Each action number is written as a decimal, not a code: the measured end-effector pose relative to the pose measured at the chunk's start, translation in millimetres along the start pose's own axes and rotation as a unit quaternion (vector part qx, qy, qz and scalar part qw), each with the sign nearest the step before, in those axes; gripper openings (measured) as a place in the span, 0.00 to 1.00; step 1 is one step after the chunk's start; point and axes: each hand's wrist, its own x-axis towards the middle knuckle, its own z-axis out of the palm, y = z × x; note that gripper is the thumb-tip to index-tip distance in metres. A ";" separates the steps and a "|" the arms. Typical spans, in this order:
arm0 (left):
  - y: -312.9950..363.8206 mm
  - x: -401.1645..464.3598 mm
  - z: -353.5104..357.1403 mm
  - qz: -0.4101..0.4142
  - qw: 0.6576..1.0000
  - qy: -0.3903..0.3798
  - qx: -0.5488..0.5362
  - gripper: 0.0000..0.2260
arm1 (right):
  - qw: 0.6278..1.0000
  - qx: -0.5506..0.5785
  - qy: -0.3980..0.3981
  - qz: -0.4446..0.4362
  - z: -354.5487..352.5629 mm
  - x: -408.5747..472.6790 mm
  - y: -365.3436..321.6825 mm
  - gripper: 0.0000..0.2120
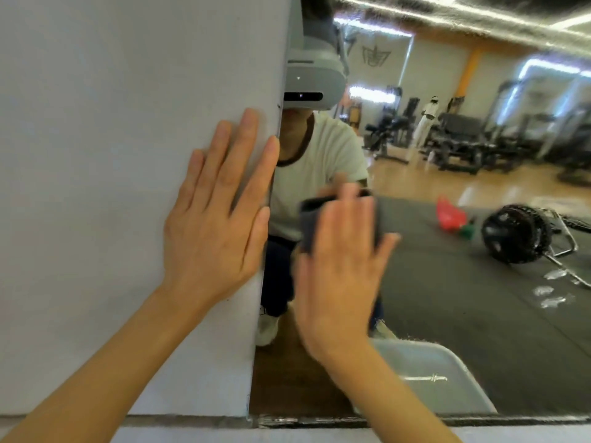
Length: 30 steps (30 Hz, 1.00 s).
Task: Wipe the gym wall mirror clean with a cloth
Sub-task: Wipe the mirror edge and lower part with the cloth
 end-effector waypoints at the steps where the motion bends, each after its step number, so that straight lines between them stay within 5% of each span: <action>1: -0.3 0.3 -0.3 0.002 1.000 0.001 -0.001 0.24 | 0.997 -0.003 -0.028 -0.068 4.0 -14.8 -8.7 0.36; 5: -1.5 1.4 -1.8 0.006 1.000 0.002 -0.007 0.24 | 0.980 -0.034 -0.087 -0.174 -1.4 -72.9 14.8 0.38; 12: -1.2 2.6 -0.3 0.007 0.999 0.019 -0.028 0.22 | 0.995 0.005 -0.016 -0.096 2.7 -0.4 -13.7 0.31; 16: -0.5 1.5 -5.0 0.005 0.998 0.018 -0.058 0.21 | 0.980 -0.045 -0.073 -0.179 5.9 -65.1 1.9 0.38; 22: 19.3 -10.7 -4.9 -0.020 0.992 -0.010 -0.128 0.23 | 0.968 -0.036 -0.070 -0.239 -4.6 -58.1 26.2 0.36; 27: 39.3 -29.5 16.1 0.032 0.998 -0.017 -0.053 0.26 | 0.996 -0.036 -0.052 -0.070 -28.4 -68.8 107.5 0.27; 30: 36.6 -30.4 18.8 0.043 0.999 -0.015 -0.023 0.27 | 0.998 0.018 -0.035 0.047 -23.5 -70.8 81.5 0.27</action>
